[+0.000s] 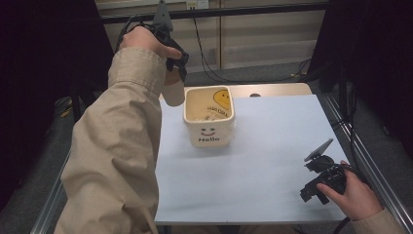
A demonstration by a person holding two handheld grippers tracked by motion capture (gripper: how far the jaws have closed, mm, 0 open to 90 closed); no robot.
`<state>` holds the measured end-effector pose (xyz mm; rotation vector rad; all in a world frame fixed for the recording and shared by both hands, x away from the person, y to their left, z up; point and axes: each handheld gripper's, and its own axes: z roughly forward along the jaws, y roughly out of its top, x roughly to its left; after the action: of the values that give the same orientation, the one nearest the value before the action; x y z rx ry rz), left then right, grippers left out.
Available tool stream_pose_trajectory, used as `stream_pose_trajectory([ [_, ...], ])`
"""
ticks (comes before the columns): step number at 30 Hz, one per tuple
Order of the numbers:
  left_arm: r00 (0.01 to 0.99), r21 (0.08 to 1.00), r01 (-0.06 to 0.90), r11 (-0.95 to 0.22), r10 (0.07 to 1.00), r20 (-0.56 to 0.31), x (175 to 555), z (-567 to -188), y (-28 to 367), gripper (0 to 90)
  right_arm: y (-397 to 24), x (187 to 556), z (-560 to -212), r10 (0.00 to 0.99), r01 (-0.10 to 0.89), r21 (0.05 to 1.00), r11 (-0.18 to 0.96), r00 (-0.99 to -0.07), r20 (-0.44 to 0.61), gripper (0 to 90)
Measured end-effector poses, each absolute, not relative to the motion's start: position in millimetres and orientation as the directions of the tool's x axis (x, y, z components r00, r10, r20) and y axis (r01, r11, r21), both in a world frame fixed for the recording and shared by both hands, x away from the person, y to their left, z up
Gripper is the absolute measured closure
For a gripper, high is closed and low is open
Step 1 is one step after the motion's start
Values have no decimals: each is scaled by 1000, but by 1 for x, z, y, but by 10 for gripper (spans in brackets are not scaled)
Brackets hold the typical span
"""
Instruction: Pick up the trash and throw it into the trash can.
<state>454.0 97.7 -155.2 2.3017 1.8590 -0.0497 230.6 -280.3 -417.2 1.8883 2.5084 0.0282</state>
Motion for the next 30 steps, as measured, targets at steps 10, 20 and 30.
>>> stream_pose_trajectory([
  [10,246,137,965,-226,956,-161,470,-169,63,199,-282,231,-415,961,961,15,276,-276,4,61],
  [20,271,142,957,-252,953,-139,477,-185,53,196,-283,232,-415,963,963,20,270,-270,10,61],
  [30,274,121,959,-258,951,-142,481,-218,47,192,-282,232,-415,960,960,30,279,-279,8,61],
])
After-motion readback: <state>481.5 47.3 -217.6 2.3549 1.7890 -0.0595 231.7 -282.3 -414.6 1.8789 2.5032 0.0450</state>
